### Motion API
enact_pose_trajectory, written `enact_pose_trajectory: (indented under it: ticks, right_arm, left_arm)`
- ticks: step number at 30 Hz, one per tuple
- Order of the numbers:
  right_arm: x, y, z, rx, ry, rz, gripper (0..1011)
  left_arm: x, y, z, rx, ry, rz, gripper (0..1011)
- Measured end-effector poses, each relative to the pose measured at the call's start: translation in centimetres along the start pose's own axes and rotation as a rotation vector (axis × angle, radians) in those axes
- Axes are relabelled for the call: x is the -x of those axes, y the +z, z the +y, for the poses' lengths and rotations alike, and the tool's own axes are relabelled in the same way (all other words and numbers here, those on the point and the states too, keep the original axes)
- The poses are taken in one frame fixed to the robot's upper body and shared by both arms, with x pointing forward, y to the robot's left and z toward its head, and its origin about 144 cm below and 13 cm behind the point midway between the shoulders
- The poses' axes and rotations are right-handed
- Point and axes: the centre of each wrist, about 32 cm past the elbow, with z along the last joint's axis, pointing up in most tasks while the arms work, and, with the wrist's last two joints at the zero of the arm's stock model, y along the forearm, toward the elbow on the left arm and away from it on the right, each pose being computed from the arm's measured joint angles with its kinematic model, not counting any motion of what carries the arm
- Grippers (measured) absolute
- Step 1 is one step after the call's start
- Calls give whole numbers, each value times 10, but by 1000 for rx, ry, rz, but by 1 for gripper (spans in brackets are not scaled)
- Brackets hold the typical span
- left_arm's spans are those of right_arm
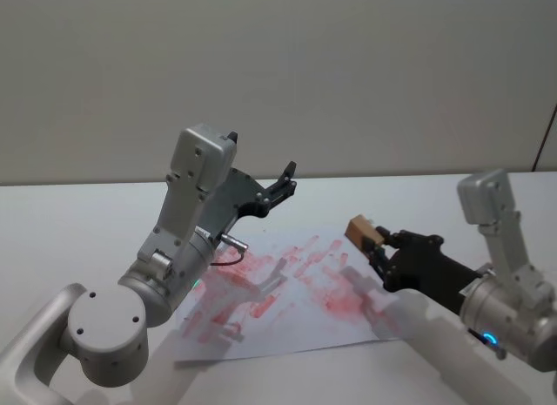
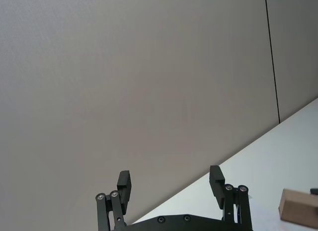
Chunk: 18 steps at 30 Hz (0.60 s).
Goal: Use the one hand to pick up the stamp and affix it onto the A4 paper.
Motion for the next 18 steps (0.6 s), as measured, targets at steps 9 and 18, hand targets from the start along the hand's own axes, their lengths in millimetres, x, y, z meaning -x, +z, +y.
enact_pose_trajectory:
  ticks: [9,18]
  right_arm:
    - [-4,-3,20,99,78,12,213]
    - [-7,-9,30,213,108,8,213]
  left_arm:
    - [0,0,0,0,0,0,1001]
    - [0,0,0,0,0,0,1001]
